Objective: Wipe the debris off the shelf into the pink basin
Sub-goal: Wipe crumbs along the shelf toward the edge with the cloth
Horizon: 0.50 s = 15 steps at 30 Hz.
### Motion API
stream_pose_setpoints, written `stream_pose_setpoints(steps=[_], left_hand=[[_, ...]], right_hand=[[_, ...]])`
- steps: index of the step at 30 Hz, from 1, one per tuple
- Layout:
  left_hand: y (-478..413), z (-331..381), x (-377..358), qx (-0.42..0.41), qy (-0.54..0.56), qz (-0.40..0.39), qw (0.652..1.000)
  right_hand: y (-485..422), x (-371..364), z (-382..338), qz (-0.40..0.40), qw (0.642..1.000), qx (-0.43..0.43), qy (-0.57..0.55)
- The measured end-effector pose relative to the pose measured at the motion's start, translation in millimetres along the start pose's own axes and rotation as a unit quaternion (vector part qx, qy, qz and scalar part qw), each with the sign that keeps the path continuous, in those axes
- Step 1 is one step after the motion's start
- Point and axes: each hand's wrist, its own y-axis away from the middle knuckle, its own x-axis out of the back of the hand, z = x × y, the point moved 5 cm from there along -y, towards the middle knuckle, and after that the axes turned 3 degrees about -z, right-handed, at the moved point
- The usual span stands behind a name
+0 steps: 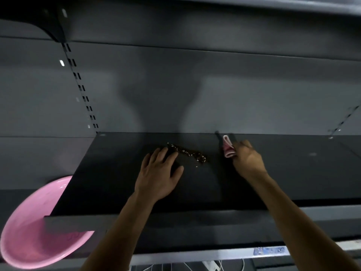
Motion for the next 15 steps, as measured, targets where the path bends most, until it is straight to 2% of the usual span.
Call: stream_pose_setpoints(steps=[5,9,12,15], left_hand=[[2,-2,0,0.0,0.014,0.002,1.0],[14,-10,3,0.0,0.031,-0.027,0.999],[41,-20,11,0.013,0.038,-0.04,0.998],[60,-30,17,0.052,0.043,-0.012,0.998]], right_hand=[[5,-29,-78,0.025,0.995,0.101,-0.01],[8,-30,-103,-0.032,0.979,0.171,-0.104],[12,-8,-72,-0.016,0.975,0.142,-0.167],[15,8,-5,0.0,0.993,0.06,-0.1]])
